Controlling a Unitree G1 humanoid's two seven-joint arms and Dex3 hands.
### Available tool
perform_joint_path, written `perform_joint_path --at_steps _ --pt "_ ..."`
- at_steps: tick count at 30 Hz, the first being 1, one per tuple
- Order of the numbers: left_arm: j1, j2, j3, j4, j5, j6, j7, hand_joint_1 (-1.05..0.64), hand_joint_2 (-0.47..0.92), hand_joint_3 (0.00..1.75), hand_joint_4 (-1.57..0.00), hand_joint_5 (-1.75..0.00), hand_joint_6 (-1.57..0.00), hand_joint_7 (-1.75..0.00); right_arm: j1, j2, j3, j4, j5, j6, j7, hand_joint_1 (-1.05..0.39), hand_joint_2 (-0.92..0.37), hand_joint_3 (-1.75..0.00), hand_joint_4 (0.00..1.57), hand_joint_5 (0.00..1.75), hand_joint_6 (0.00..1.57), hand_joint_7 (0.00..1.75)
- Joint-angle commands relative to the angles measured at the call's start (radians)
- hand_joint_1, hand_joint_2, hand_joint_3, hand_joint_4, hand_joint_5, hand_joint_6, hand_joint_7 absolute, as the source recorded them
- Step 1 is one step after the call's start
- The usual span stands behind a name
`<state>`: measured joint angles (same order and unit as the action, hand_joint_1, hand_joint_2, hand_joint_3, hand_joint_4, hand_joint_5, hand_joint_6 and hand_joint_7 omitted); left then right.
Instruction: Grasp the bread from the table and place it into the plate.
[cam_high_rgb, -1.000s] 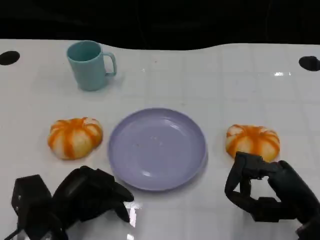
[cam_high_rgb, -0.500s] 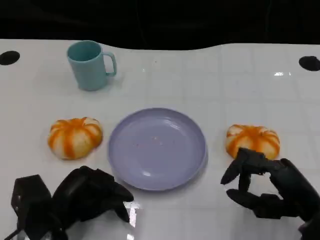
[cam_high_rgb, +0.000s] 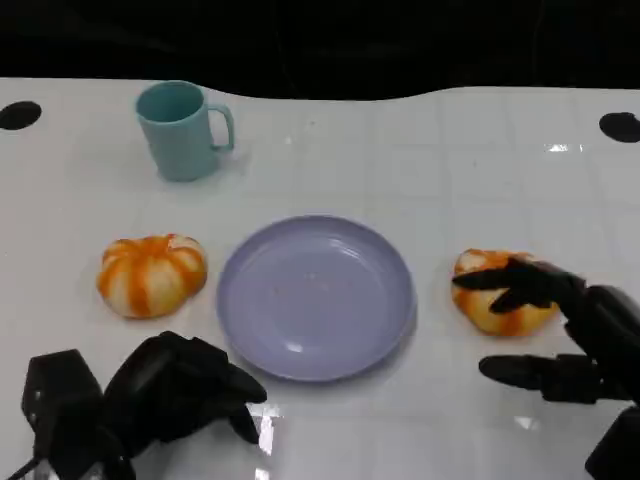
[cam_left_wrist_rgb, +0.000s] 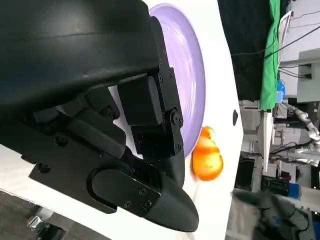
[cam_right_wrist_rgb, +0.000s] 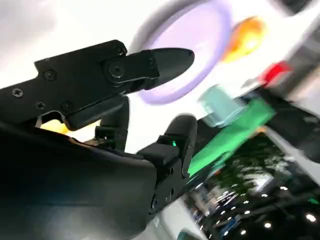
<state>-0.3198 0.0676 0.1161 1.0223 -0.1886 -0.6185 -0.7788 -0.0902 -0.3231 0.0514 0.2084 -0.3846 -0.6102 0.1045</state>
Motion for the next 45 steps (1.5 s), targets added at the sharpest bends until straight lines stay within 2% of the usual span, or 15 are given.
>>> perform_joint_path --at_steps 1,5,9,13,16,22,25,35,38,45 --pt "-0.005 0.013 0.002 0.004 0.0 0.001 0.001 -1.05 0.85 0.0 -1.24 -0.93 -1.57 -0.03 -0.003 -0.035 -0.009 -0.077 -0.089 0.07 -0.045 -0.7 -0.92 -0.06 0.09 0.61 0.24 0.11" --pt "-0.006 0.013 0.0 0.008 0.006 -0.008 0.008 -1.05 0.86 0.0 -1.25 -0.93 -1.57 -0.04 -0.01 -0.056 -0.011 -0.131 -0.178 0.137 -0.077 -0.68 -0.9 -0.03 0.06 0.56 0.22 0.08" --pt "-0.006 0.013 0.001 0.008 0.006 -0.007 0.008 -1.05 0.86 0.0 -1.25 -0.93 -1.57 -0.04 -0.008 -0.062 -0.002 -0.144 -0.19 0.157 -0.088 -0.68 -0.9 -0.01 0.06 0.53 0.22 0.06" --pt "-0.007 0.012 0.003 0.008 0.001 -0.002 0.002 -1.05 0.85 0.0 -1.25 -0.93 -1.57 -0.04 -0.033 -0.087 0.012 -0.154 -0.264 0.201 -0.103 -0.7 -0.89 0.0 0.06 0.52 0.23 0.05" --pt "-0.008 0.013 0.002 0.012 0.003 -0.007 0.001 -1.05 0.85 0.0 -1.25 -0.93 -1.57 -0.04 -0.085 -0.1 0.055 -0.148 -0.392 0.301 -0.103 -0.71 -0.86 0.0 0.03 0.5 0.24 0.05" --pt "0.002 0.01 0.002 0.002 -0.003 -0.003 -0.004 -1.05 0.85 0.0 -1.24 -0.93 -1.57 -0.04 -0.127 -0.11 0.121 -0.126 -0.475 0.405 -0.08 -0.72 -0.85 0.0 0.03 0.51 0.25 0.04" --pt "0.009 0.012 -0.003 -0.008 0.003 0.001 0.002 -1.05 0.85 0.0 -1.24 -0.93 -1.57 -0.04 -0.161 -0.11 0.159 -0.083 -0.503 0.444 -0.073 -0.72 -0.85 0.0 0.04 0.51 0.25 0.03" --pt "0.02 0.01 -0.004 -0.026 -0.01 0.013 -0.007 -1.05 0.84 0.0 -1.24 -0.92 -1.57 -0.04 -0.269 -0.085 0.263 0.107 -0.52 0.499 -0.094 -0.68 -0.84 0.0 0.05 0.47 0.26 0.01" --pt "0.022 0.01 -0.003 -0.025 -0.012 0.01 -0.007 -1.05 0.84 0.0 -1.24 -0.91 -1.56 -0.04 -0.306 -0.076 0.299 0.173 -0.532 0.515 -0.112 -0.69 -0.84 0.0 0.1 0.35 0.26 0.0" --pt "0.027 0.011 -0.005 -0.035 -0.009 0.012 -0.003 -1.05 0.84 0.0 -1.24 -0.91 -1.57 -0.04 -0.385 -0.051 0.36 0.341 -0.523 0.518 -0.164 -0.7 -0.83 0.0 0.13 0.31 0.26 0.0"
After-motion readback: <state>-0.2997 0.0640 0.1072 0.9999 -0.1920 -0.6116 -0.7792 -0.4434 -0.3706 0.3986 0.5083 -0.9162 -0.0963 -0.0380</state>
